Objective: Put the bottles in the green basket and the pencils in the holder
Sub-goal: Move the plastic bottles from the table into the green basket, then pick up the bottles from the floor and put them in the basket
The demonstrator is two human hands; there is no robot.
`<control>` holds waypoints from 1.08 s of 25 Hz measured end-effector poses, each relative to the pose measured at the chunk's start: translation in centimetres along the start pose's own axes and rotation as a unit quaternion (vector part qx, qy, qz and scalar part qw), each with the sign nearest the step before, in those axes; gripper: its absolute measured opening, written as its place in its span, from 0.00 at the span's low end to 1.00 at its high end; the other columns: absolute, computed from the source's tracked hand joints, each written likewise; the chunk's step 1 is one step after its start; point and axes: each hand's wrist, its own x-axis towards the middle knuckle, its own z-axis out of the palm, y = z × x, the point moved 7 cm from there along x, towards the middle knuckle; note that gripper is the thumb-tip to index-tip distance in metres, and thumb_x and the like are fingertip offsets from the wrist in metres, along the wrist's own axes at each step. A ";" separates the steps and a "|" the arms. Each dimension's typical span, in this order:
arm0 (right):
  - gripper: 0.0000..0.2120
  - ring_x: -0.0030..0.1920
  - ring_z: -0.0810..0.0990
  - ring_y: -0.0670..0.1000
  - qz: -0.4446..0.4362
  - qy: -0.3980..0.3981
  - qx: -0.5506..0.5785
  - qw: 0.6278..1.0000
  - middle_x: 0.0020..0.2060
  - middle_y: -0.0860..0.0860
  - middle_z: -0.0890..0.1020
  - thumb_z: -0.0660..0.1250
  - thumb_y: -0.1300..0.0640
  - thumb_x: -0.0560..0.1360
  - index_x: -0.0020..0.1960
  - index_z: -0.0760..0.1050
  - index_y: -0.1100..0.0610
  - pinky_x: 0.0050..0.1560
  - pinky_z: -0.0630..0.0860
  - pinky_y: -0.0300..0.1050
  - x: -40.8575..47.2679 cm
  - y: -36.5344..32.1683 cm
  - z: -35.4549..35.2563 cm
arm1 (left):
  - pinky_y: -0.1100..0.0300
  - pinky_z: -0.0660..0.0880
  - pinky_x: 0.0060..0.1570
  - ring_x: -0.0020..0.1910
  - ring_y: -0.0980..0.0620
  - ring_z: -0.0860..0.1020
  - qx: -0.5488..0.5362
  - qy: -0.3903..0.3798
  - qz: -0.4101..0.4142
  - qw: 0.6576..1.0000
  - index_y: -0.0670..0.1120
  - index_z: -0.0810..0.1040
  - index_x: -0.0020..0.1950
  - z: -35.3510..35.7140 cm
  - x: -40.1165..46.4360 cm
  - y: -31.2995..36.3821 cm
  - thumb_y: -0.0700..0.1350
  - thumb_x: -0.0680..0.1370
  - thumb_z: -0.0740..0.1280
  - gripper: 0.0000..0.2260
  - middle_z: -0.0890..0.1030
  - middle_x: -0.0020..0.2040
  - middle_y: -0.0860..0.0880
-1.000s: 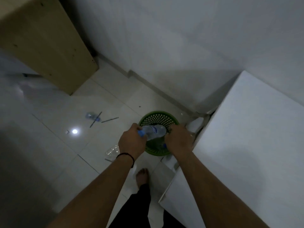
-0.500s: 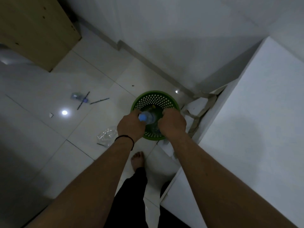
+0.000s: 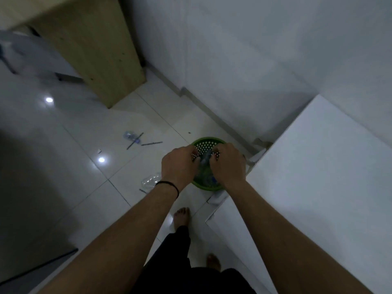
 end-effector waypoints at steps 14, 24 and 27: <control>0.09 0.49 0.77 0.47 -0.226 0.035 0.079 0.970 0.52 0.50 0.80 0.65 0.57 0.77 0.55 0.79 0.55 0.44 0.71 0.39 -18.3 -4.8 -4.0 | 0.56 0.76 0.47 0.54 0.51 0.77 0.001 0.167 -0.095 0.981 0.55 0.75 0.63 -8.4 -22.2 -0.5 0.56 0.77 0.65 0.15 0.82 0.53 0.52; 0.09 0.49 0.78 0.49 -0.259 -0.013 0.047 0.965 0.53 0.49 0.79 0.64 0.55 0.77 0.56 0.78 0.52 0.47 0.79 0.50 -25.4 -13.6 4.0 | 0.57 0.73 0.50 0.56 0.51 0.76 -0.010 0.179 -0.167 0.970 0.53 0.74 0.65 -12.0 -31.7 -12.8 0.56 0.78 0.64 0.17 0.81 0.54 0.51; 0.09 0.49 0.78 0.50 -0.232 -0.007 0.066 0.971 0.52 0.49 0.79 0.64 0.56 0.76 0.55 0.78 0.52 0.48 0.79 0.51 -27.0 -16.0 7.0 | 0.56 0.73 0.51 0.56 0.50 0.76 -0.016 0.167 -0.168 0.971 0.53 0.74 0.66 -12.3 -33.3 -17.9 0.56 0.78 0.64 0.17 0.81 0.54 0.50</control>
